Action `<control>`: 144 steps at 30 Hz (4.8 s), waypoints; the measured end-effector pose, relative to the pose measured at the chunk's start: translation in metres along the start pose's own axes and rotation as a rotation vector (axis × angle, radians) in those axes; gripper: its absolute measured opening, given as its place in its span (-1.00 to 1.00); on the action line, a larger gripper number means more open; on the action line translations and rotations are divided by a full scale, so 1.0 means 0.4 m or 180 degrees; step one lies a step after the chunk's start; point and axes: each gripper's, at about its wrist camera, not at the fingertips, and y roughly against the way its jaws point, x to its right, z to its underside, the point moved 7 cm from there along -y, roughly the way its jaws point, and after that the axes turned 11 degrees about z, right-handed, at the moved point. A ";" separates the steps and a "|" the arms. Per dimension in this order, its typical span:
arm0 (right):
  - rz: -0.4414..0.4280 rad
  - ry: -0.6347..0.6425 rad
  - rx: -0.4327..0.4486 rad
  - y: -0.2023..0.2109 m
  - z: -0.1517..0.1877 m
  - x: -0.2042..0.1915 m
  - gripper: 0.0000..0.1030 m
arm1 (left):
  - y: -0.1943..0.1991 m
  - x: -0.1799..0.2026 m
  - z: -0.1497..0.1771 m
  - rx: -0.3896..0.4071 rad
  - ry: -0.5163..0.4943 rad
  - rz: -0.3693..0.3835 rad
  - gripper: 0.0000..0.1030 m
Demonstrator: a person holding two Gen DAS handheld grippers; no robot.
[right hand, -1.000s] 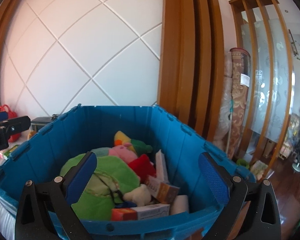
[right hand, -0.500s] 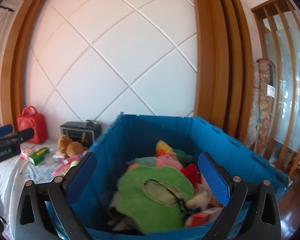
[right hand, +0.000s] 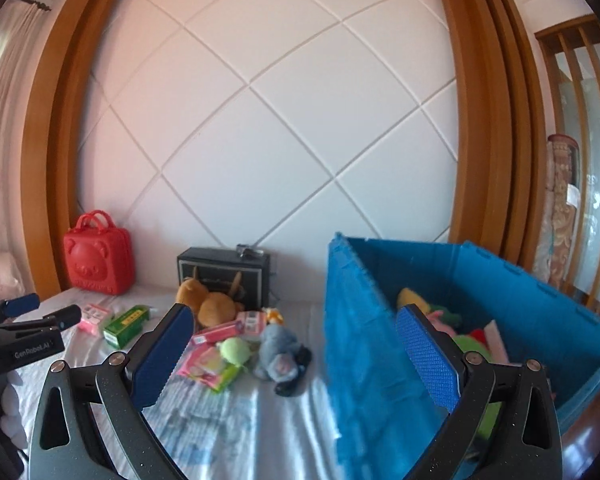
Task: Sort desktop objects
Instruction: 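Grasp the clear floss-pick box with the left gripper while the right gripper grasps the green ball plush, then lift the floss box with the left gripper while the right gripper carries the green plush to the crate, then open both grippers to drop the floss box and green plush into the crate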
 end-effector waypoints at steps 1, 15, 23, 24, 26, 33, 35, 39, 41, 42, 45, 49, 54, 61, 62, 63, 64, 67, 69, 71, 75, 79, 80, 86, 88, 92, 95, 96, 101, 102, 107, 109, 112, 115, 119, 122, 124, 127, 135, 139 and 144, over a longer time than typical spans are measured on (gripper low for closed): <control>0.0003 0.0000 -0.0062 -0.012 0.010 -0.033 1.00 | -0.015 -0.036 0.008 -0.0067 0.0005 -0.0021 0.55; 0.0015 0.0095 -0.1063 -0.278 0.173 -0.222 1.00 | -0.271 -0.312 0.088 -0.0800 0.0258 -0.0244 0.55; -0.0016 0.0070 -0.1508 -0.508 0.262 -0.213 1.00 | -0.571 -0.330 0.109 -0.1255 0.0376 -0.0187 0.55; -0.0022 0.0061 -0.1574 -0.549 0.279 -0.211 1.00 | -0.613 -0.332 0.109 -0.1300 0.0399 -0.0165 0.55; -0.0043 0.0049 -0.1673 -0.606 0.304 -0.222 1.00 | -0.705 -0.339 0.106 -0.1384 0.0461 -0.0137 0.55; -0.0181 0.0181 -0.1961 -0.787 0.406 -0.301 1.00 | -0.980 -0.359 0.100 -0.1580 0.0571 -0.0231 0.55; -0.0229 0.0197 -0.2001 -0.823 0.419 -0.321 1.00 | -1.038 -0.373 0.115 -0.1663 0.0597 -0.0302 0.55; -0.0349 0.0226 -0.2040 -0.889 0.439 -0.374 1.00 | -1.090 -0.393 0.143 -0.1731 0.0372 -0.0530 0.56; -0.0436 0.0213 -0.2077 -0.920 0.454 -0.403 1.00 | -1.098 -0.386 0.158 -0.1775 0.0112 -0.0617 0.56; -0.0454 0.0210 -0.2105 -0.933 0.463 -0.413 1.00 | -1.095 -0.382 0.160 -0.1742 0.0029 -0.0609 0.56; -0.0498 0.0140 -0.2224 -0.971 0.494 -0.436 1.00 | -1.070 -0.367 0.174 -0.1735 -0.0072 -0.0500 0.46; -0.0508 -0.0120 -0.2360 -1.000 0.520 -0.432 1.00 | -1.036 -0.345 0.185 -0.1718 -0.0119 -0.0369 0.24; -0.0489 -0.0116 -0.2399 -1.008 0.527 -0.437 0.93 | -1.042 -0.328 0.184 -0.1713 0.0014 -0.0356 0.24; -0.0522 -0.0001 -0.2443 -1.015 0.533 -0.455 0.51 | -1.078 -0.334 0.181 -0.1848 0.0149 -0.0438 0.24; -0.0534 0.0007 -0.2453 -1.012 0.537 -0.458 0.41 | -1.073 -0.335 0.185 -0.1861 0.0190 -0.0404 0.21; -0.0547 0.0005 -0.2462 -1.011 0.539 -0.461 0.39 | -1.066 -0.333 0.189 -0.1862 0.0212 -0.0377 0.18; -0.0552 0.0006 -0.2463 -1.009 0.540 -0.462 0.38 | -1.058 -0.329 0.195 -0.1871 0.0198 -0.0351 0.18; -0.0558 0.0018 -0.2451 -1.001 0.539 -0.463 0.38 | -1.039 -0.318 0.208 -0.1865 0.0146 -0.0327 0.18; -0.0571 0.0019 -0.2460 -0.998 0.539 -0.465 0.38 | -1.031 -0.315 0.214 -0.1859 0.0146 -0.0312 0.18; -0.0595 -0.0005 -0.2472 -1.003 0.540 -0.465 0.38 | -1.031 -0.315 0.217 -0.1867 0.0204 -0.0288 0.18; -0.0587 -0.0017 -0.2490 -1.015 0.541 -0.465 0.39 | -1.039 -0.313 0.217 -0.1902 0.0240 -0.0234 0.19; -0.0583 0.0005 -0.2474 -1.020 0.541 -0.462 0.34 | -1.027 -0.306 0.226 -0.1906 0.0212 -0.0214 0.19; -0.0585 0.0007 -0.2464 -1.014 0.541 -0.462 0.33 | -1.020 -0.303 0.231 -0.1912 0.0211 -0.0213 0.19; -0.0560 -0.0005 -0.2408 -0.963 0.533 -0.444 0.33 | -0.950 -0.286 0.273 -0.1993 0.0225 -0.0195 0.18; -0.0550 0.0006 -0.2398 -0.940 0.531 -0.438 0.33 | -0.911 -0.279 0.292 -0.2004 0.0214 -0.0219 0.18; -0.0538 -0.0051 -0.2421 -0.887 0.532 -0.417 0.33 | -0.828 -0.256 0.324 -0.2017 0.0240 -0.0189 0.18; -0.0546 -0.0063 -0.2402 -0.840 0.525 -0.407 0.33 | -0.743 -0.256 0.325 -0.1984 0.0213 -0.0164 0.18; -0.0539 -0.0039 -0.2382 -0.824 0.520 -0.403 0.33 | -0.708 -0.263 0.324 -0.1964 0.0196 -0.0164 0.18; -0.0560 0.0049 -0.2220 -0.723 0.482 -0.391 0.33 | -0.654 -0.230 0.296 -0.1901 0.0130 -0.0004 0.18; -0.0556 0.0081 -0.2159 -0.695 0.468 -0.388 0.33 | -0.644 -0.231 0.289 -0.1866 0.0092 0.0005 0.18; -0.0540 0.0158 -0.1886 -0.590 0.388 -0.365 0.33 | -0.537 -0.181 0.218 -0.1585 -0.0037 0.0105 0.18; -0.0514 0.0155 -0.1752 -0.546 0.350 -0.347 0.33 | -0.489 -0.156 0.194 -0.1465 -0.0098 0.0140 0.18; -0.0467 0.0126 -0.1554 -0.475 0.291 -0.317 0.33 | -0.412 -0.114 0.158 -0.1276 -0.0183 0.0218 0.18; -0.0399 0.0096 -0.1370 -0.404 0.239 -0.284 0.33 | -0.338 -0.074 0.127 -0.1118 -0.0248 0.0299 0.18; -0.0326 0.0034 -0.1086 -0.300 0.164 -0.228 0.33 | -0.253 -0.014 0.097 -0.0928 -0.0356 0.0380 0.18; -0.0262 -0.0023 -0.0828 -0.227 0.110 -0.172 0.33 | -0.197 0.045 0.075 -0.0766 -0.0426 0.0446 0.18; -0.0216 -0.0037 -0.0685 -0.186 0.080 -0.131 0.33 | -0.166 0.089 0.064 -0.0659 -0.0442 0.0500 0.18; -0.0141 -0.0023 -0.0517 -0.137 0.049 -0.060 0.33 | -0.126 0.167 0.051 -0.0519 -0.0459 0.0601 0.18; 0.0088 -0.0110 -0.0219 -0.051 0.009 0.176 0.34 | -0.066 0.429 0.016 -0.0281 -0.0601 0.0846 0.18; 0.0232 -0.0207 -0.0110 -0.033 -0.001 0.320 0.34 | -0.030 0.584 -0.023 -0.0092 -0.0698 0.1000 0.18; 0.0479 -0.0312 -0.0033 -0.029 0.006 0.504 0.34 | 0.005 0.769 -0.061 0.0098 -0.0845 0.1180 0.18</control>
